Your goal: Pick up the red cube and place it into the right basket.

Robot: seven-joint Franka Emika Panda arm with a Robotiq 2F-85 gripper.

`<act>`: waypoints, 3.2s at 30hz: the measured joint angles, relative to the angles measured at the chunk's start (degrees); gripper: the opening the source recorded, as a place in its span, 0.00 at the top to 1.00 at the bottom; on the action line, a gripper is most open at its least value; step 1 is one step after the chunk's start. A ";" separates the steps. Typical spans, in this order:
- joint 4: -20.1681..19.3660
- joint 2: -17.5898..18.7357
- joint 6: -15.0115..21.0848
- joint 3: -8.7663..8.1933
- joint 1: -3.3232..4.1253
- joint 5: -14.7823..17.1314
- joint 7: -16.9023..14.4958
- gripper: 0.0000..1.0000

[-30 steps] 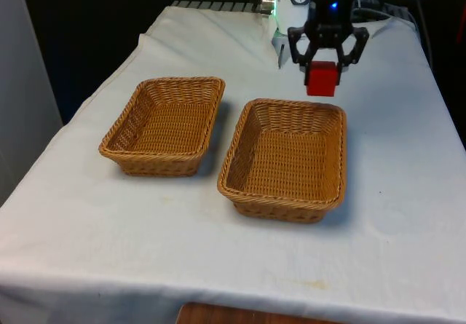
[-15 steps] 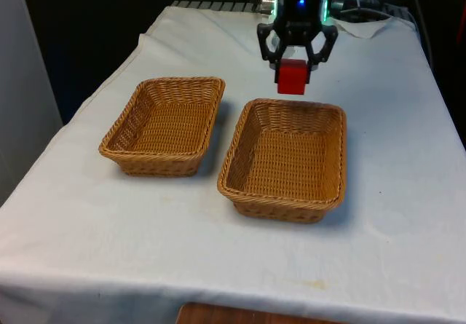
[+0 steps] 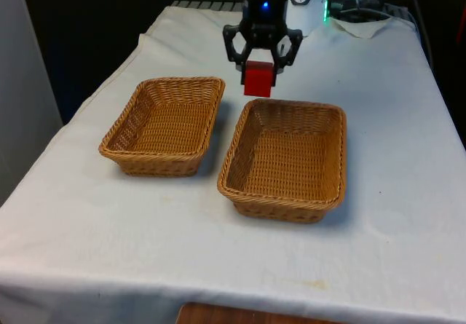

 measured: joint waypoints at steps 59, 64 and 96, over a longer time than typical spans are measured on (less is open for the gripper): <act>18.28 23.43 -1.49 -13.24 -4.01 26.53 -30.48 0.97; 18.96 24.35 -1.60 -13.75 -4.01 27.85 -31.74 0.81; 19.31 19.08 -5.90 -16.79 -2.92 26.24 -33.63 0.00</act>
